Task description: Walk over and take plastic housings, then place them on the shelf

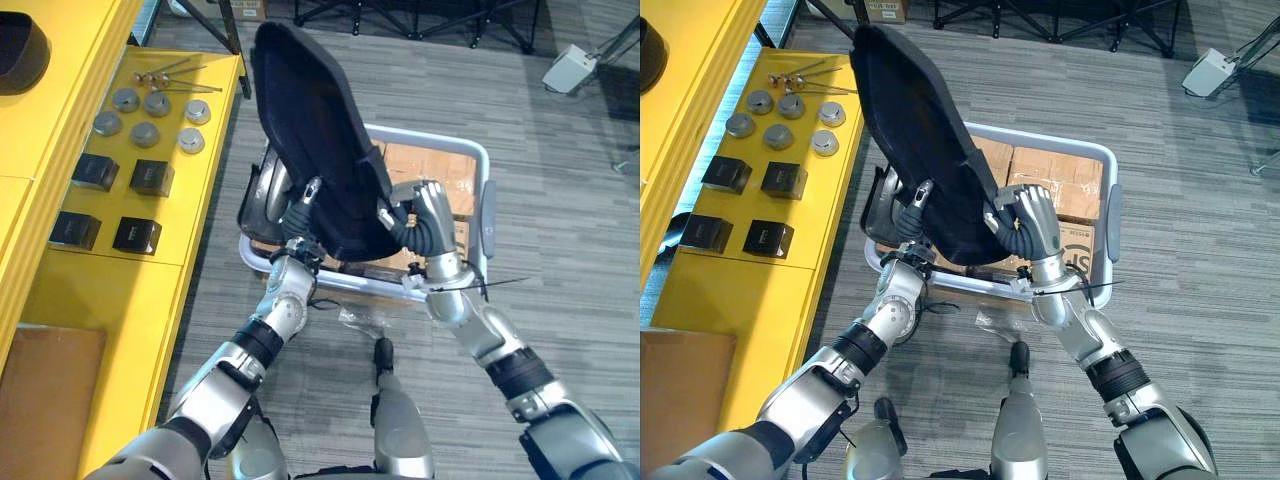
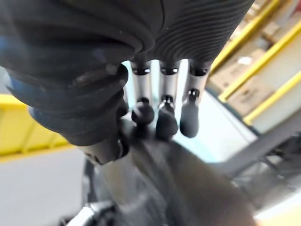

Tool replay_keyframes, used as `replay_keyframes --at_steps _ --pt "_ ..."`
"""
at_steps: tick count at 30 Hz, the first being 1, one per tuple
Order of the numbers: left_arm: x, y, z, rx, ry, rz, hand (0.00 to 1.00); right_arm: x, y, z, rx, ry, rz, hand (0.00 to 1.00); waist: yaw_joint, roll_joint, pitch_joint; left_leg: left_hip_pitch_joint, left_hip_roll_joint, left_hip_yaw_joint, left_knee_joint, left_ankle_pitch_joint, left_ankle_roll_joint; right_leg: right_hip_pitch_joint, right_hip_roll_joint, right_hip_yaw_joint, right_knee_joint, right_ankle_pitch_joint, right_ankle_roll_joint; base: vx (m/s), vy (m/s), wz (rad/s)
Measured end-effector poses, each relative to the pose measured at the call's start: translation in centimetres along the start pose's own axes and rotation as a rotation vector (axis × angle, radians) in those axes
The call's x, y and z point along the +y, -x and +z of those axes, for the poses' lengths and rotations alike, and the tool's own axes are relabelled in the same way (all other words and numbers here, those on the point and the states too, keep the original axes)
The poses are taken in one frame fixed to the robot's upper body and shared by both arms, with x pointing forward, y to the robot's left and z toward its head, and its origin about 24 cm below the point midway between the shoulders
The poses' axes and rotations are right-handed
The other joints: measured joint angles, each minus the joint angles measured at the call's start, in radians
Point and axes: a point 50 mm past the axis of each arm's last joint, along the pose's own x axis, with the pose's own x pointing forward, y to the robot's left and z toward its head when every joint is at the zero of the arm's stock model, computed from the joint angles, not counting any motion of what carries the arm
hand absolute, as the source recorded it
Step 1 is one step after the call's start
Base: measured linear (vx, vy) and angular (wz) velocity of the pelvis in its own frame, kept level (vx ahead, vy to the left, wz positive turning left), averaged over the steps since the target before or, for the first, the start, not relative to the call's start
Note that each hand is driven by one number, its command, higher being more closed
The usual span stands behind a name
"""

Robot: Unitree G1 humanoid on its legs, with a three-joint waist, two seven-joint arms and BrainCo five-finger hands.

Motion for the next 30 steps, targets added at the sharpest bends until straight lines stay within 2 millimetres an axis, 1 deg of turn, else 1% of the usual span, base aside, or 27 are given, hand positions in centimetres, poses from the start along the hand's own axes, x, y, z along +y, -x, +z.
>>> replay_keyframes --at_steps 1,3,4,5,6,7,8,9,10,12,13,15,17,18,19,23,26,27,29,30 --pt "0.0 0.3 0.6 -0.035 -0.082 0.005 1.00 0.5 0.9 -0.2 0.043 -0.017 0.006 0.00 0.005 0.001 -0.003 0.008 -0.001 0.001 -0.004 0.000 0.000 0.006 0.000 0.000 -0.001 0.000 0.000 0.00 0.000 0.00" --pt "-0.1 0.6 0.9 -0.063 -0.130 0.005 1.00 0.9 1.8 -0.4 0.084 -0.037 0.017 0.00 0.011 0.002 -0.018 0.007 -0.002 0.001 -0.005 0.000 0.000 0.006 0.000 -0.001 -0.005 0.000 0.000 0.00 0.000 0.00" --pt "-0.2 1.2 1.0 -0.089 -0.198 0.010 1.00 1.3 3.3 -0.6 0.146 -0.071 0.024 0.00 0.020 0.003 -0.047 0.008 -0.002 0.001 -0.012 0.002 0.000 0.007 0.000 -0.003 -0.010 0.000 0.000 0.00 0.000 0.00" --pt "-0.2 1.4 1.1 -0.097 -0.219 0.011 1.00 1.5 3.9 -0.6 0.167 -0.083 0.027 0.00 0.023 0.004 -0.059 0.008 -0.002 0.000 -0.013 0.002 0.000 0.010 0.000 -0.004 -0.013 0.000 0.000 0.01 0.006 0.04" --pt "0.0 1.9 1.1 -0.118 -0.262 0.026 1.00 1.8 4.9 -0.3 0.197 -0.112 0.031 0.00 0.024 0.005 -0.083 0.012 -0.003 -0.001 -0.015 0.002 0.000 0.018 0.000 -0.006 -0.021 0.000 0.000 0.00 0.000 0.00" --pt "0.1 2.2 1.0 -0.133 -0.305 0.048 1.00 1.9 5.6 0.1 0.219 -0.158 0.023 0.00 0.025 0.005 -0.099 0.017 -0.003 0.000 -0.017 0.002 0.000 0.023 0.000 -0.007 -0.022 0.000 0.000 0.00 0.000 0.00" --pt "0.3 2.5 1.1 -0.148 -0.349 0.073 1.00 1.8 6.1 0.7 0.224 -0.202 0.010 0.00 0.025 0.005 -0.102 0.029 -0.003 0.001 -0.025 0.002 0.000 0.038 0.000 -0.007 -0.024 0.000 0.000 0.00 0.000 0.00" --pt "0.7 3.1 0.9 -0.159 -0.416 0.117 1.00 1.6 6.8 1.7 0.224 -0.268 -0.015 0.00 0.026 0.004 -0.116 0.045 -0.005 0.002 -0.031 0.002 0.000 0.053 -0.001 -0.008 -0.030 -0.004 0.005 0.00 0.000 0.00" --pt "1.1 3.4 0.7 -0.162 -0.446 0.142 1.00 1.4 7.1 2.3 0.220 -0.302 -0.028 0.00 0.026 0.004 -0.130 0.045 -0.005 0.004 -0.032 0.001 0.000 0.053 -0.001 -0.008 -0.034 -0.004 0.006 -0.03 0.012 -0.02" --pt "2.6 4.8 0.0 -0.168 -0.529 0.267 1.00 0.6 7.8 4.2 0.206 -0.458 -0.077 0.00 0.028 0.006 -0.170 0.055 -0.008 0.008 -0.053 0.006 -0.002 0.054 -0.001 -0.007 -0.037 -0.004 0.010 -0.01 0.000 -0.04" --pt "2.9 5.2 -0.1 -0.170 -0.546 0.298 1.00 0.4 7.8 4.6 0.205 -0.504 -0.087 0.00 0.028 0.006 -0.172 0.064 -0.009 0.010 -0.061 0.009 -0.003 0.060 -0.001 -0.007 -0.037 -0.004 0.010 0.00 0.000 0.00" --pt "4.2 6.6 -0.6 -0.187 -0.611 0.412 1.00 -0.1 8.2 5.3 0.218 -0.668 -0.097 0.00 0.028 0.006 -0.192 0.084 -0.012 0.012 -0.086 0.021 -0.003 0.070 -0.001 -0.008 -0.037 -0.006 0.013 0.00 0.000 0.00" --pt "4.8 7.6 -0.4 -0.225 -0.651 0.482 1.00 0.1 8.6 5.2 0.251 -0.746 -0.065 0.00 0.034 0.006 -0.204 0.097 -0.014 0.017 -0.102 0.031 -0.005 0.071 -0.001 -0.008 -0.037 -0.006 0.013 0.00 0.000 0.00" --pt "5.0 8.0 -0.3 -0.255 -0.671 0.527 1.00 0.2 9.0 5.1 0.280 -0.806 -0.049 0.00 0.044 0.008 -0.212 0.099 -0.014 0.016 -0.106 0.035 -0.006 0.071 -0.001 -0.009 -0.037 -0.006 0.013 0.00 0.000 0.00" --pt "5.0 8.2 -0.2 -0.268 -0.673 0.545 1.00 0.3 9.1 5.0 0.291 -0.826 -0.043 0.00 0.048 0.008 -0.216 0.100 -0.014 0.016 -0.107 0.036 -0.007 0.072 -0.001 -0.009 -0.037 -0.006 0.013 0.00 0.000 0.00" --pt "6.3 9.8 0.3 -0.338 -0.703 0.661 1.00 0.4 9.9 4.4 0.372 -1.026 -0.019 0.00 0.053 0.010 -0.242 0.136 -0.017 0.012 -0.135 0.046 -0.007 0.103 -0.002 -0.018 -0.037 -0.011 0.020 0.00 0.008 0.05" --pt "6.9 10.4 0.7 -0.371 -0.702 0.689 1.00 0.3 10.7 4.0 0.436 -1.138 -0.056 0.00 0.053 0.005 -0.266 0.136 -0.021 0.005 -0.139 0.048 -0.005 0.107 -0.006 -0.026 -0.037 -0.016 0.025 -0.01 0.011 0.08" --pt "7.0 10.8 0.9 -0.389 -0.691 0.696 1.00 0.1 11.3 3.6 0.486 -1.172 -0.108 0.00 0.054 0.002 -0.275 0.140 -0.023 0.005 -0.145 0.049 -0.004 0.109 -0.009 -0.026 -0.036 -0.017 0.027 0.00 0.000 0.00" --pt "7.2 11.2 1.3 -0.413 -0.676 0.702 1.00 -0.3 12.0 3.0 0.542 -1.174 -0.179 0.00 0.053 0.000 -0.281 0.150 -0.029 0.005 -0.161 0.051 0.000 0.113 -0.013 -0.026 -0.031 -0.025 0.025 -0.01 0.008 0.02" --pt "7.1 11.5 1.7 -0.434 -0.662 0.700 1.00 -0.8 12.7 2.3 0.586 -1.158 -0.251 0.00 0.053 -0.002 -0.283 0.158 -0.035 0.007 -0.170 0.052 0.003 0.109 -0.018 -0.023 -0.020 -0.032 0.026 0.00 0.041 -0.04"
